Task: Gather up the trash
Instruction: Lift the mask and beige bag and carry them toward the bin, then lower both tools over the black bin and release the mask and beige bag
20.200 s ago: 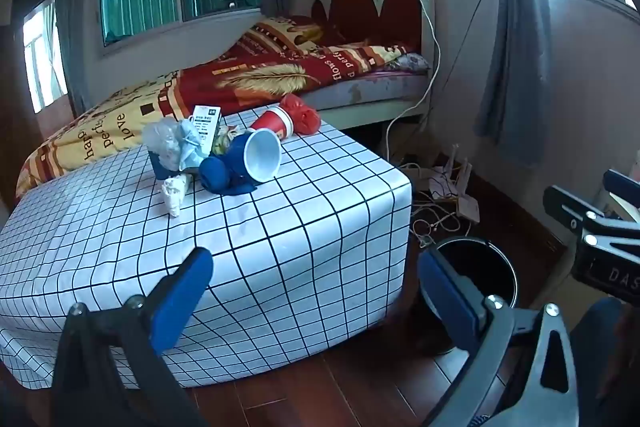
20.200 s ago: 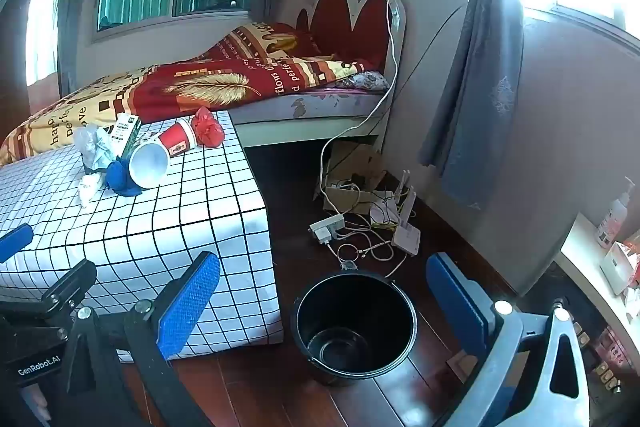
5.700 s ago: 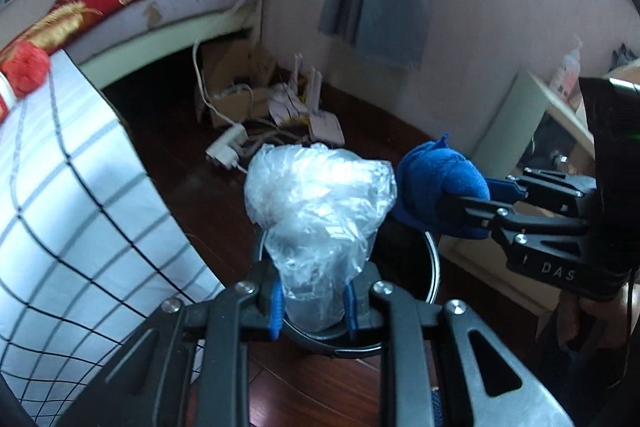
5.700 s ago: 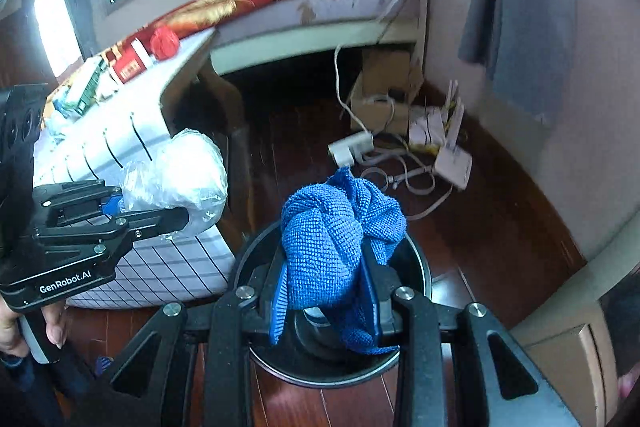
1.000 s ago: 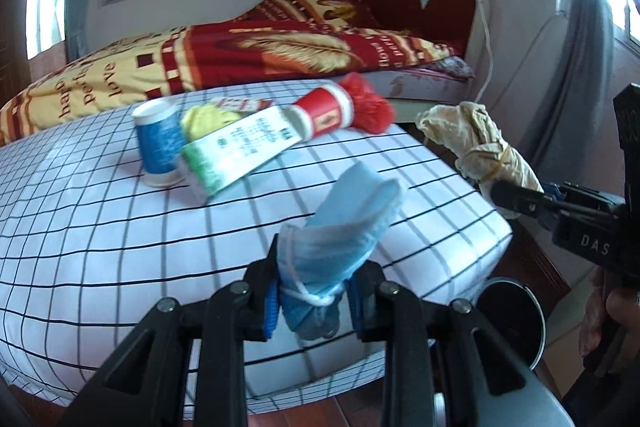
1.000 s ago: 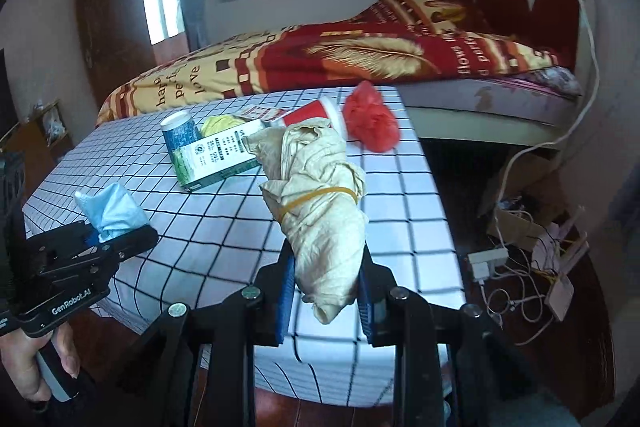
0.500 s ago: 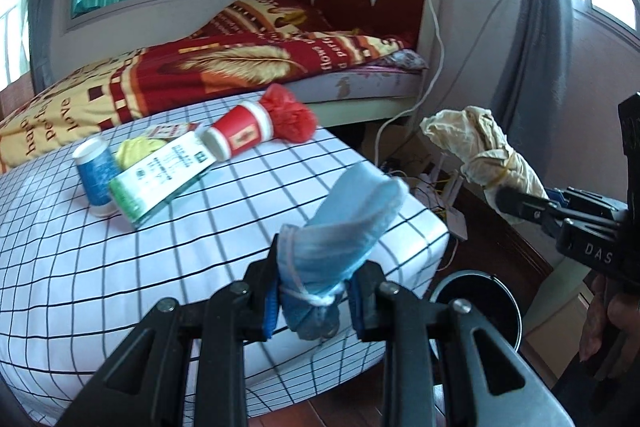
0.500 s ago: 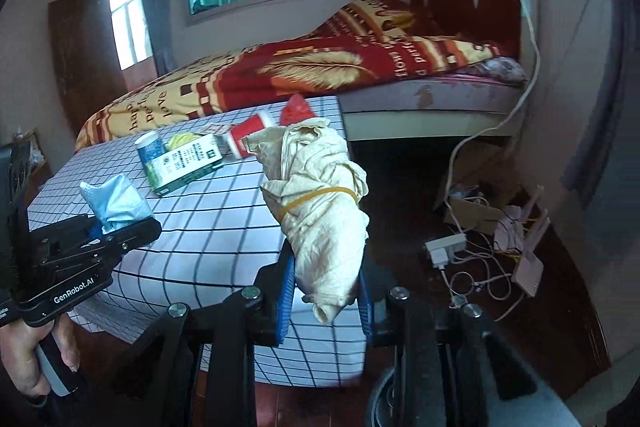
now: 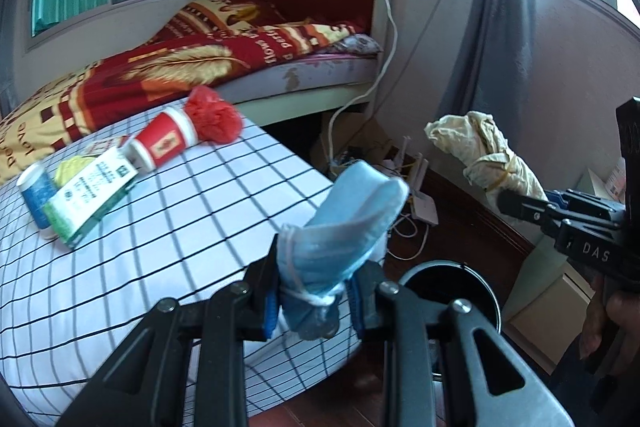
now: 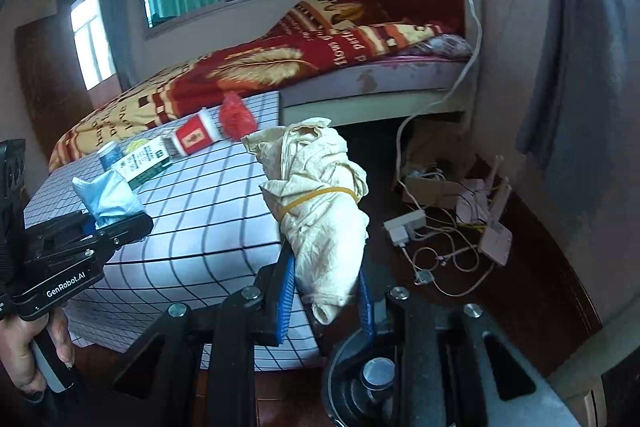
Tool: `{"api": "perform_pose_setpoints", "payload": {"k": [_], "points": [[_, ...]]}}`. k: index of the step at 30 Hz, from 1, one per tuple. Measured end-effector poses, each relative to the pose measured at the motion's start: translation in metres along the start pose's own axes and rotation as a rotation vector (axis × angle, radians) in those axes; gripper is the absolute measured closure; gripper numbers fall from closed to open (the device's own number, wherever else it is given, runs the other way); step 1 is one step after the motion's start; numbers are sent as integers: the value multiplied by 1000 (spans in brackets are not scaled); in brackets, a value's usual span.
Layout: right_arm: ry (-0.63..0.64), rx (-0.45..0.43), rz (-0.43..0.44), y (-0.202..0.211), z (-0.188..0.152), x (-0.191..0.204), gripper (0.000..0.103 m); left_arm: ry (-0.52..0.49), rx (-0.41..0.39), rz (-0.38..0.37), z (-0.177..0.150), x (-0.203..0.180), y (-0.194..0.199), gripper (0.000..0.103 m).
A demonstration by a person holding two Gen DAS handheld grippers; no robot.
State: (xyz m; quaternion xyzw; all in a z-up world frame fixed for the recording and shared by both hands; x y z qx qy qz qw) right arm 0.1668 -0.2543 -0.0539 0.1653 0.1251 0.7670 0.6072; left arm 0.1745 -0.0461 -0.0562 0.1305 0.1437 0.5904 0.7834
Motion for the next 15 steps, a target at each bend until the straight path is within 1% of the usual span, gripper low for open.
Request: {"api": "perform_pose_setpoints", "payload": {"k": [7,15], "points": [[-21,5,-60,16,-9,-30,74,-20,16,-66,-4,-34,-12,74],[-50,39,-120,35,-35,-66,74,-47,64,-163,-21,-76,-27,74]]}}
Point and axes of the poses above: each gripper's, at about its wrist camera, not at the fingertips, and y roughly against the way its jaws point, x to its left, z to its top, the point moved 5 cm from there along -y, roughly the way its jaws point, and after that the axes turned 15 degrees about -x, right-handed, at the moved point
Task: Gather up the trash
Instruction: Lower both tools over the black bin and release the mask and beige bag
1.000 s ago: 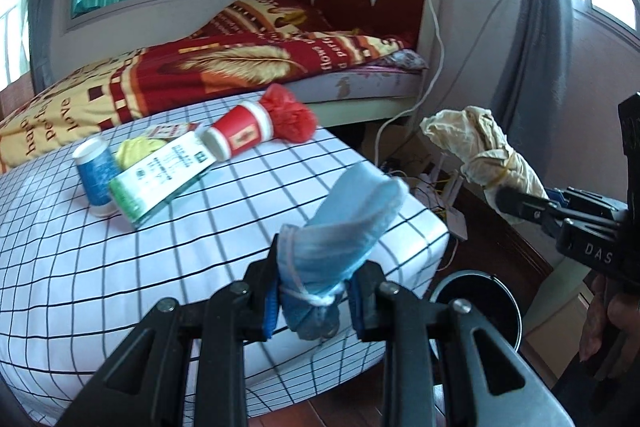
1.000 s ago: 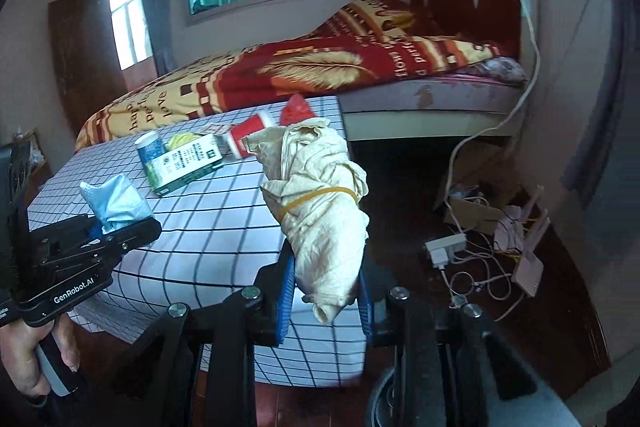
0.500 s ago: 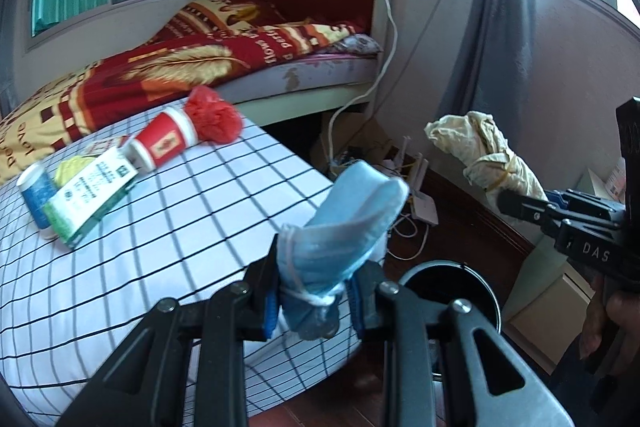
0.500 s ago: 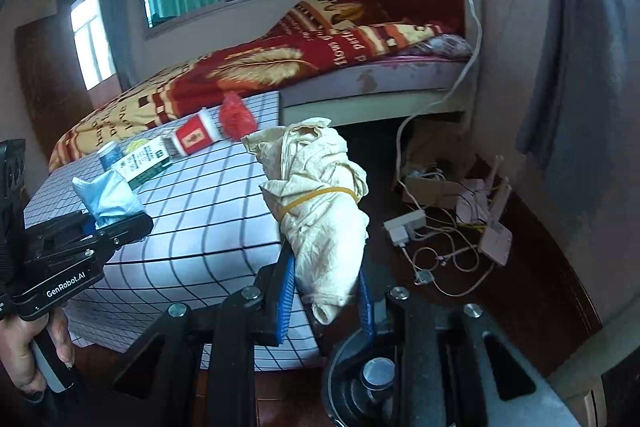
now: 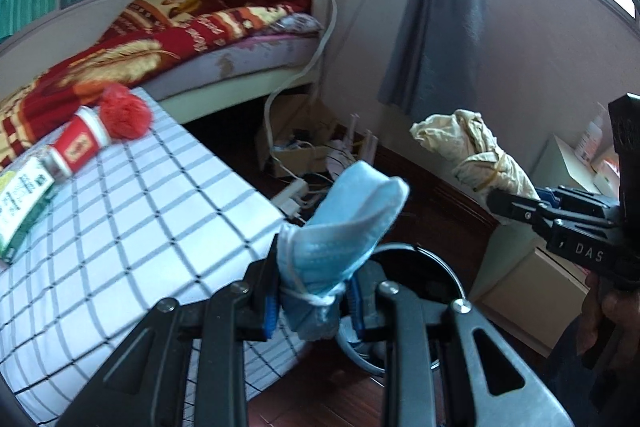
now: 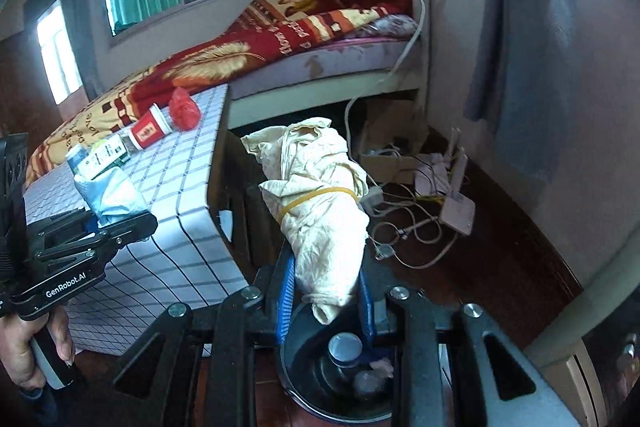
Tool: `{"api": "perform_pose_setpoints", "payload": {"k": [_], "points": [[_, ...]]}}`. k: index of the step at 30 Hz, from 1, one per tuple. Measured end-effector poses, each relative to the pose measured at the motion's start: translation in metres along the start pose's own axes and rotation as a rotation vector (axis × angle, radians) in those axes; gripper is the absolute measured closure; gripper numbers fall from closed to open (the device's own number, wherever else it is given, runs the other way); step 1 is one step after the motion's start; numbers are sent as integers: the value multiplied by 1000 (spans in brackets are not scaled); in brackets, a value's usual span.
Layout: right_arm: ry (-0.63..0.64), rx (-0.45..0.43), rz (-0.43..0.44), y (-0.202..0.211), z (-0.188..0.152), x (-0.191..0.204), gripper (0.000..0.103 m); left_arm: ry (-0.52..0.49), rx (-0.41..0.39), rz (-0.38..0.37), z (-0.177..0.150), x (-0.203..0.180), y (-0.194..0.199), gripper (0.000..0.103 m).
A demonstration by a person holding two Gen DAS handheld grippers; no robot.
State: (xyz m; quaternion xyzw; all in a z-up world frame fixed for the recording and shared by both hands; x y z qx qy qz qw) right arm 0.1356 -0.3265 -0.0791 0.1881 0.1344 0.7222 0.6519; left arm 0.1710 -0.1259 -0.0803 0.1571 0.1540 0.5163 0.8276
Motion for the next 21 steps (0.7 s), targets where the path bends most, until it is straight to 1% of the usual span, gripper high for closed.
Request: {"api": "perform_pose_setpoints", "payload": {"k": [7,13,16,21], "points": [[-21,56,-36,-1,-29,-33,74,-15,56,-67,-23,-34,-17,74],[-28,120,-37,-12,-58,-51,74,-14,110,-124,-44,-57,-42,74],[-14,172,-32,-22,-75,-60,74,-9,151,-149,-60,-65,-59,74],[16,266,-16,-43,-104,-70,74,-11,241,-161,-86,-72,-82,74]]}}
Point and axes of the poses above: each gripper's, at about its wrist camera, not at the fingertips, and y roughly against the way its jaws point, x to its left, z to its top, the point moved 5 cm from there along -y, roughly the way its jaws point, and after that the axes turned 15 degrees about -x, right-handed, at the moved point
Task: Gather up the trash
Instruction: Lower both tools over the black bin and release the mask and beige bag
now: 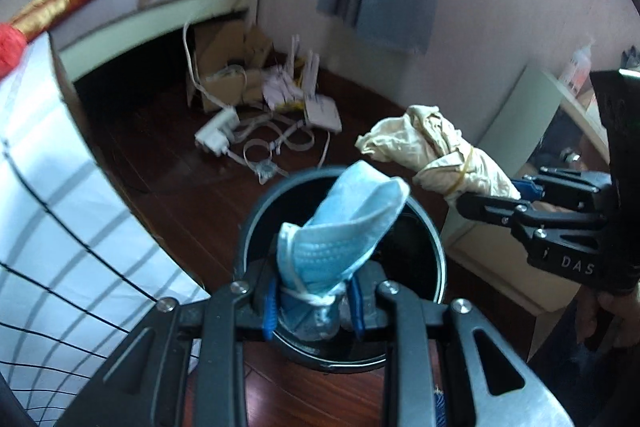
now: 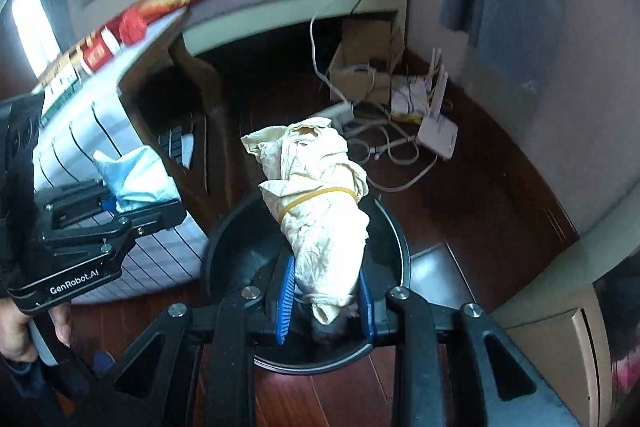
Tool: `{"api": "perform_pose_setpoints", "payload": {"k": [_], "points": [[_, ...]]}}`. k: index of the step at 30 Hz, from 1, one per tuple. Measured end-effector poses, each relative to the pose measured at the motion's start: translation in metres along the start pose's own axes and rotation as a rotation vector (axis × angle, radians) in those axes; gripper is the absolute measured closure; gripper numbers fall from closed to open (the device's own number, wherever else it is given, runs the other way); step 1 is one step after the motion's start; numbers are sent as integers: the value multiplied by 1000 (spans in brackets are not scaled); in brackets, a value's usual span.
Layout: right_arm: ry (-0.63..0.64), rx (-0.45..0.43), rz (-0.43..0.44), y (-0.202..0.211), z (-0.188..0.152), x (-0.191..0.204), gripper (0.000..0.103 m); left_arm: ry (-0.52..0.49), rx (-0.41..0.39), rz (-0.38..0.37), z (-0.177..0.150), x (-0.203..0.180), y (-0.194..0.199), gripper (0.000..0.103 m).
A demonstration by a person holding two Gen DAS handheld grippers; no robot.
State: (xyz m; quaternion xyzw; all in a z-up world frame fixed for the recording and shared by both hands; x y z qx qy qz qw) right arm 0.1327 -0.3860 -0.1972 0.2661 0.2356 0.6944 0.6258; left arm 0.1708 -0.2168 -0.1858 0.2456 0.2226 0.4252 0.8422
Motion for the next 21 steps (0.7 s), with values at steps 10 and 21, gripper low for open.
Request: {"api": "perform_pose_setpoints", "payload": {"k": [10,21], "points": [[72,171,-23,-57,-40,-14,17,48,95,7,-18,8,-39,23],[2,101,-153,-37,-22,-33,0,43,-3,219,-23,47,5,2]]}}
Point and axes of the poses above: each gripper's, at about its wrist camera, not at the fingertips, and y roughly against the way its jaws point, x to its left, z to its top, the point moved 5 cm from there along -y, roughly the way its jaws point, and after that the axes turned 15 degrees about -x, right-handed, at the moved point
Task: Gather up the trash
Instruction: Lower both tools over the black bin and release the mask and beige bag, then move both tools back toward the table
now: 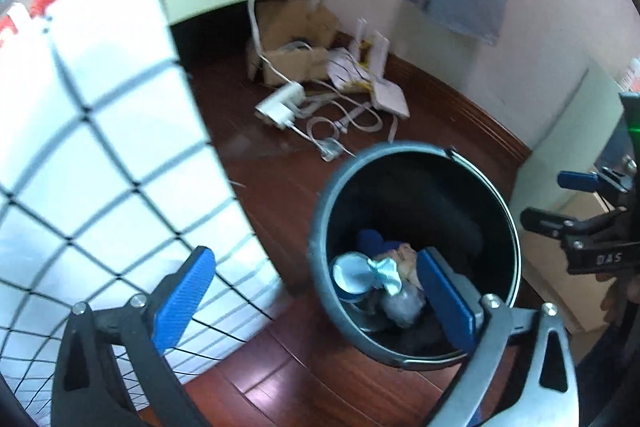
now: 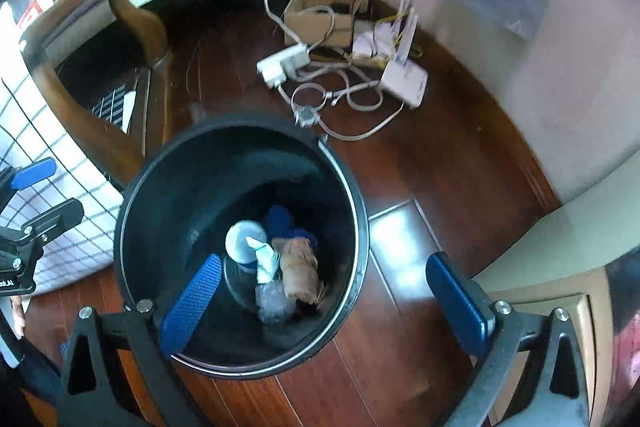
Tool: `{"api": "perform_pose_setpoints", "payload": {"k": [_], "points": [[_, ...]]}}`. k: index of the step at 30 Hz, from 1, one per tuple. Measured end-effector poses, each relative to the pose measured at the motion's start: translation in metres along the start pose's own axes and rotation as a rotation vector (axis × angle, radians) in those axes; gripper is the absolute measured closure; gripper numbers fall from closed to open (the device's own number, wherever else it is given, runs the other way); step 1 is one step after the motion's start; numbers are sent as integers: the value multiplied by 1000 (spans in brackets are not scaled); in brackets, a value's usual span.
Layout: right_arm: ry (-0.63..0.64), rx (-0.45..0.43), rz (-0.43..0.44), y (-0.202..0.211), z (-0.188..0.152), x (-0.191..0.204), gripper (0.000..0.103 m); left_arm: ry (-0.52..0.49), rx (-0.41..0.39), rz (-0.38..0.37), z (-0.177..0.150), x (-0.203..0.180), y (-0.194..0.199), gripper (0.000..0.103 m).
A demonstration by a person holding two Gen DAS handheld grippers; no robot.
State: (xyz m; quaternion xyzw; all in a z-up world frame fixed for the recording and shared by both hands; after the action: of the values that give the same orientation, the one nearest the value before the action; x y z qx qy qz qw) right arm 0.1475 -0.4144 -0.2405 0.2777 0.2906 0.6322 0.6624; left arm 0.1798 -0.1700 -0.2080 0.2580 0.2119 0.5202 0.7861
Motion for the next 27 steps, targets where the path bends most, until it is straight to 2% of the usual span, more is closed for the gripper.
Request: {"api": "perform_pose_setpoints", "payload": {"k": [5,13,19,27], "points": [[12,-59,9,19,14,16,0,11,-34,18,10,7,14,2],[2,-162,33,55,49,42,0,-9,-136,37,43,17,57,2],[13,-230,69,73,83,75,0,7,-194,66,58,47,82,2],[57,-286,135,81,115,127,0,13,-278,165,68,100,117,2]]}}
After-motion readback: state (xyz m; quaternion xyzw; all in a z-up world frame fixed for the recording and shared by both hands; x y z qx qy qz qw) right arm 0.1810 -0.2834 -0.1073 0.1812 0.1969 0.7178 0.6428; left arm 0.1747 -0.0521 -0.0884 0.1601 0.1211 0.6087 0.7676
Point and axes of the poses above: each gripper's, at about its wrist camera, not at the fingertips, and y roughly against the way its jaws point, x to its left, z to its top, the point moved 5 cm from there along -y, roughly the way its jaws point, and after that the axes turned 15 degrees about -x, right-handed, at the moved point
